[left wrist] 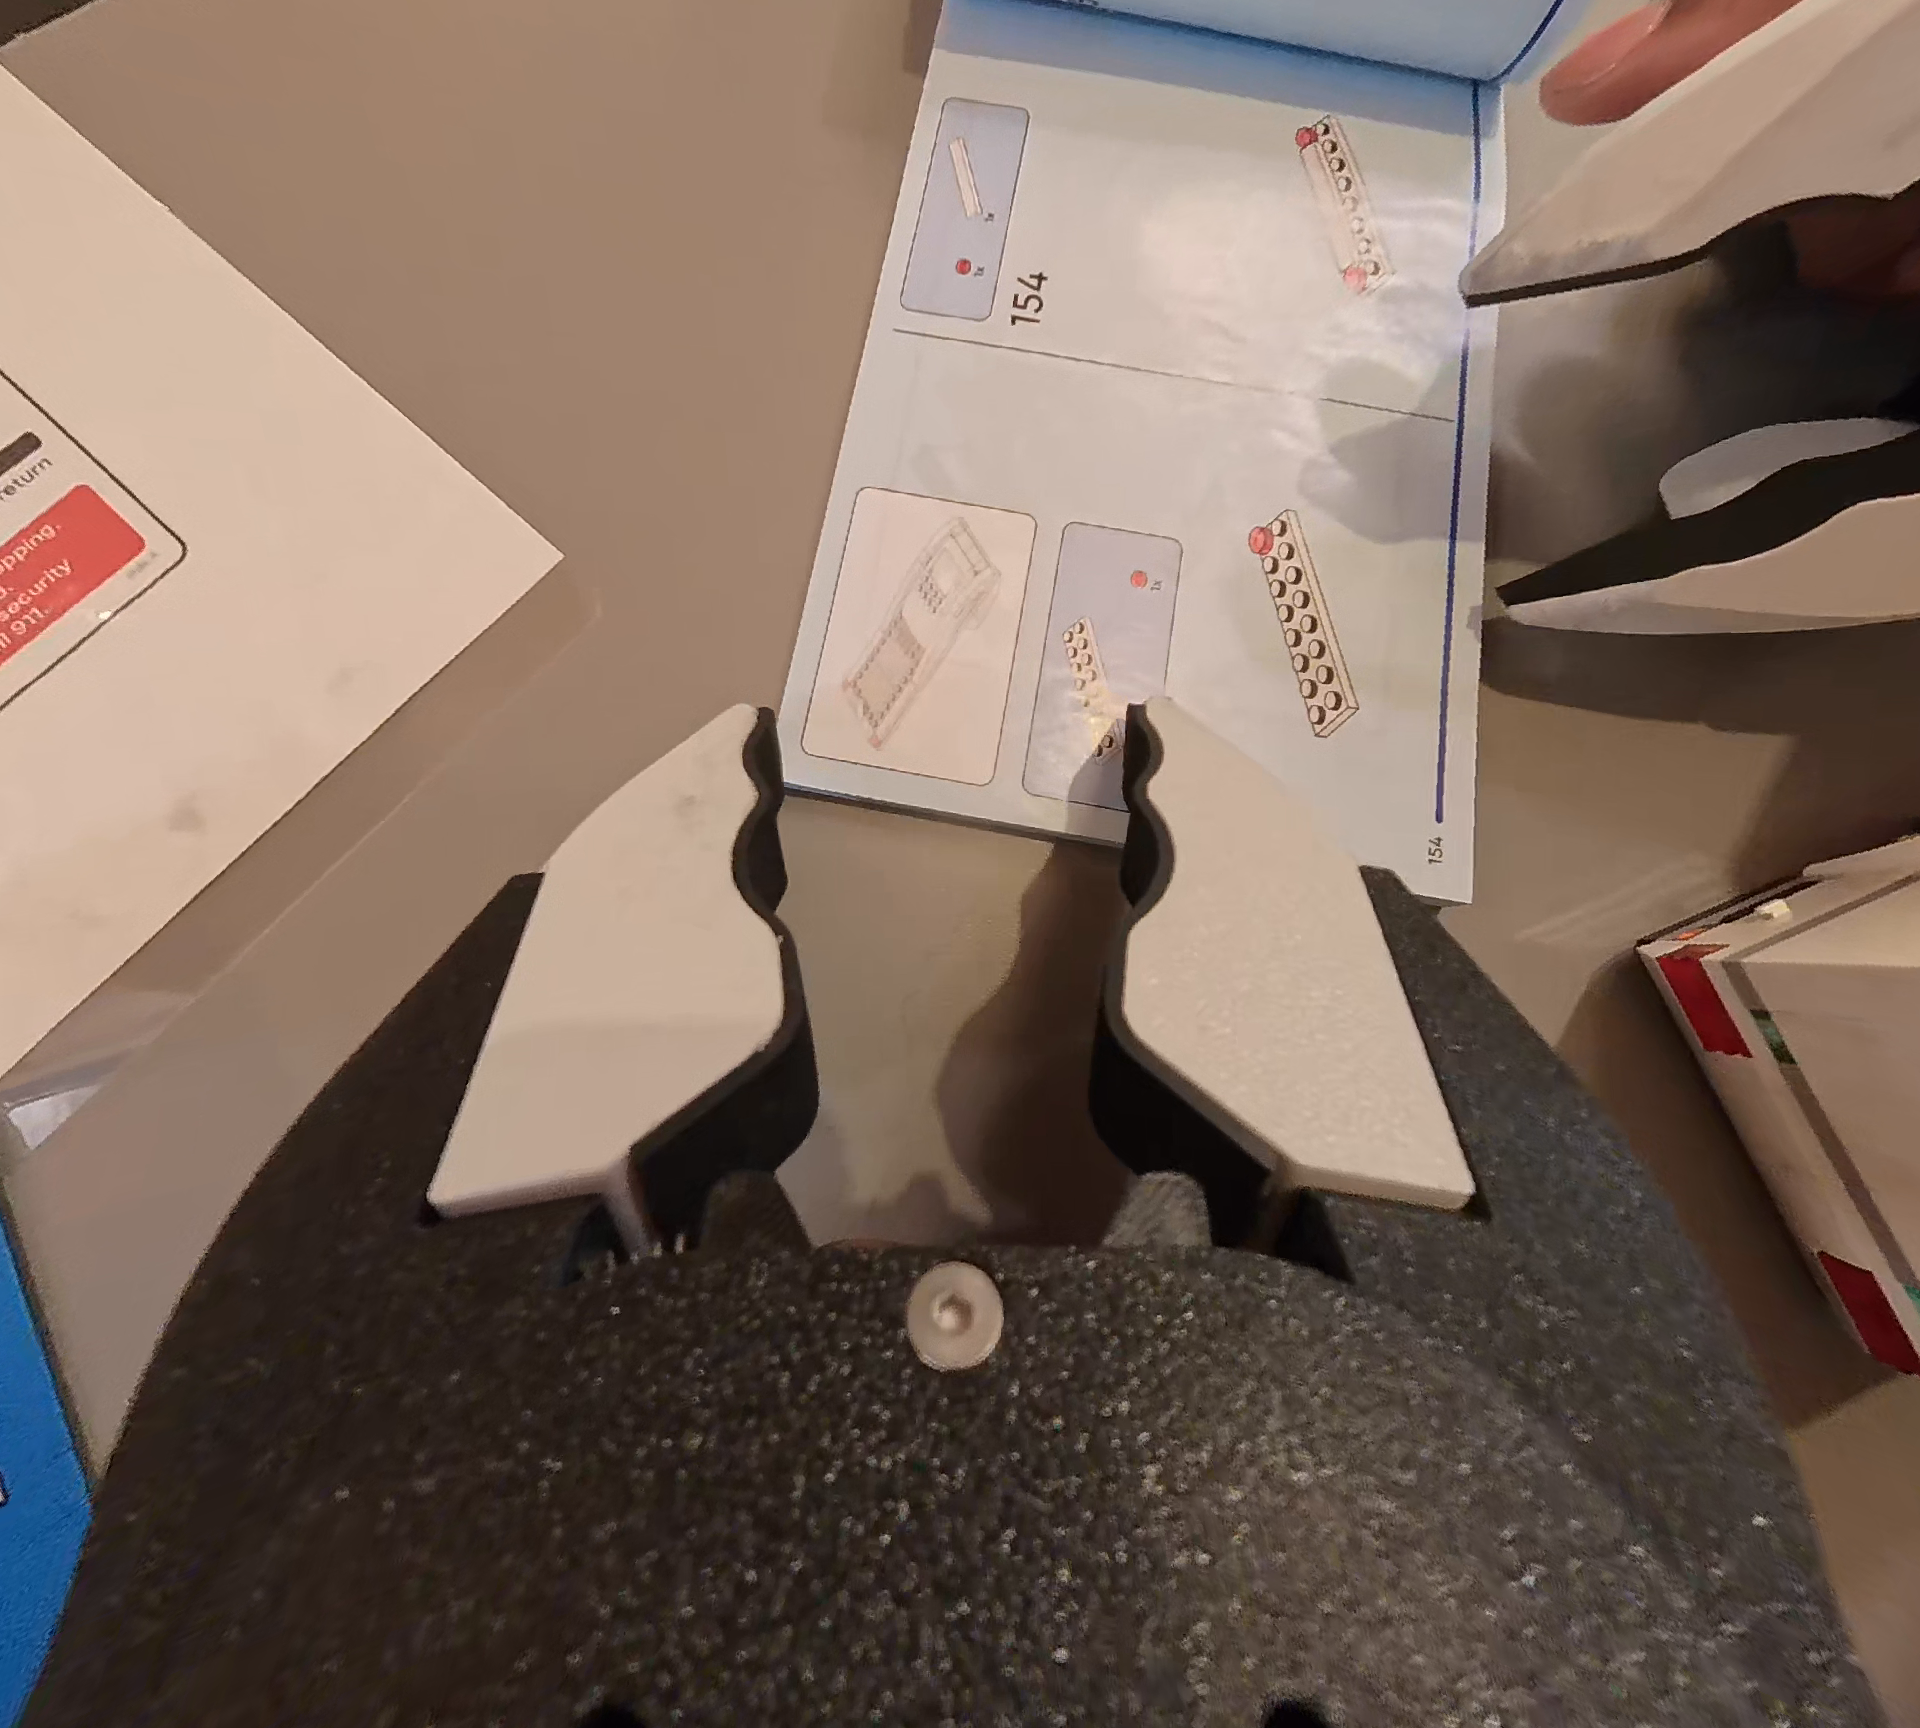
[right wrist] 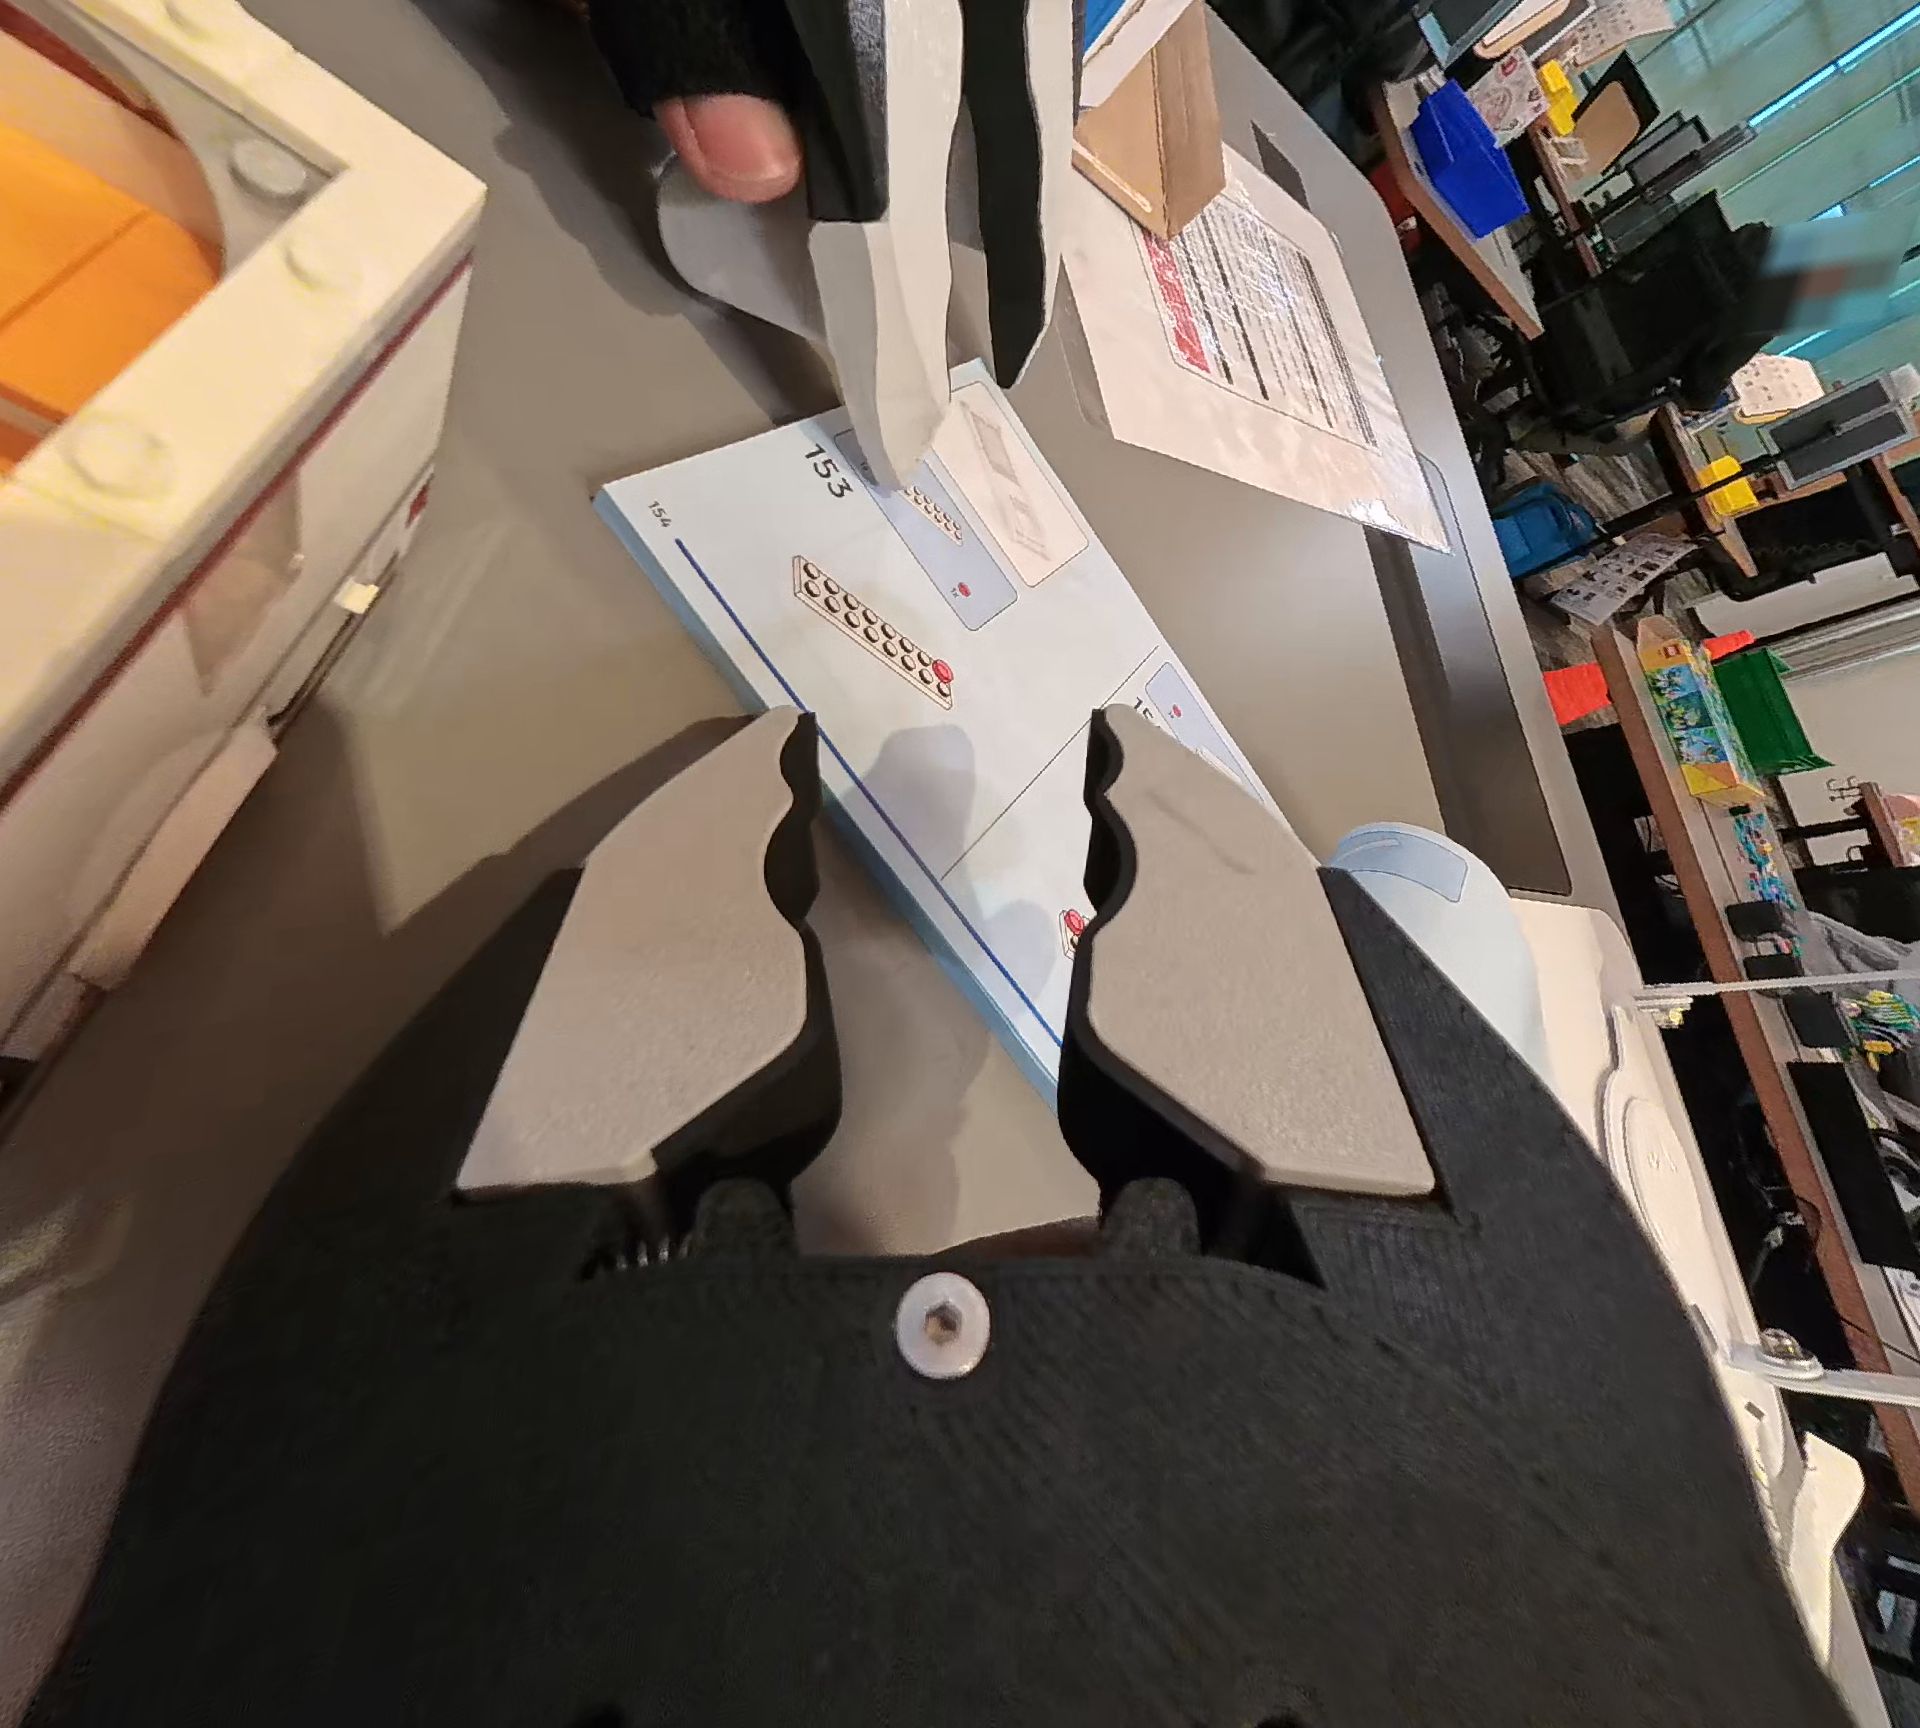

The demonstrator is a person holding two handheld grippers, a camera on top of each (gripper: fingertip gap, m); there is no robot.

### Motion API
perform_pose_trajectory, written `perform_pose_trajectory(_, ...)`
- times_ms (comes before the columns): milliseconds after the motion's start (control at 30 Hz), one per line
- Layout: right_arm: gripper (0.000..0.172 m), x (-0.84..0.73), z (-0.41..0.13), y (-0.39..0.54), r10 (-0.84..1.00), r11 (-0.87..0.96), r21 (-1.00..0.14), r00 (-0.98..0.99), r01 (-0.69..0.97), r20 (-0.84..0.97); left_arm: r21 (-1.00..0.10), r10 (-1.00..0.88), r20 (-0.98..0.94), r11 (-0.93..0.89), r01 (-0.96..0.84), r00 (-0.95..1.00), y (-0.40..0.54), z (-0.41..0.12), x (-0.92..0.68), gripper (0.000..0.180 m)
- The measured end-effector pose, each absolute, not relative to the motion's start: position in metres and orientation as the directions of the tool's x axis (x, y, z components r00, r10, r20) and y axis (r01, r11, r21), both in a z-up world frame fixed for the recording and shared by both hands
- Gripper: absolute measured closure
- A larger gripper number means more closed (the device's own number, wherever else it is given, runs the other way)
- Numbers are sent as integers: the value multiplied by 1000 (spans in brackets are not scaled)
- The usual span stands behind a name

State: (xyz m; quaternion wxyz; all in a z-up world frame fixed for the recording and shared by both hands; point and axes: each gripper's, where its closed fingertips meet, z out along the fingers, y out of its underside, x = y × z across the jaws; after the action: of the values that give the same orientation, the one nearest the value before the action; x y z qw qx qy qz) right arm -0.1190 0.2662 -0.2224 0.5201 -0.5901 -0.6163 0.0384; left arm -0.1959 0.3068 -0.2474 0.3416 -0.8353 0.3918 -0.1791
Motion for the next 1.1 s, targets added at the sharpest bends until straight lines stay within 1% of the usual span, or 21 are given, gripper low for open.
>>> perform_pose_trajectory(333,123,-119,-222,266,765,307,-667,241,679,597,-732,-783,29,-440,-520,622,307,-241,-195,123)
perform_pose_trajectory(633,123,-117,-222,264,758,328,-649,219,686,615,-750,-757,89,-478,-457,647,310,-238,-196,141)
perform_pose_trajectory(800,121,-113,-223,255,764,391,-620,136,681,631,-744,-759,104,-488,-456,642,308,-240,-195,143)
perform_pose_trajectory(1100,121,-107,-224,263,741,393,-591,138,705,657,-726,-774,107,-490,-483,624,304,-244,-192,146)
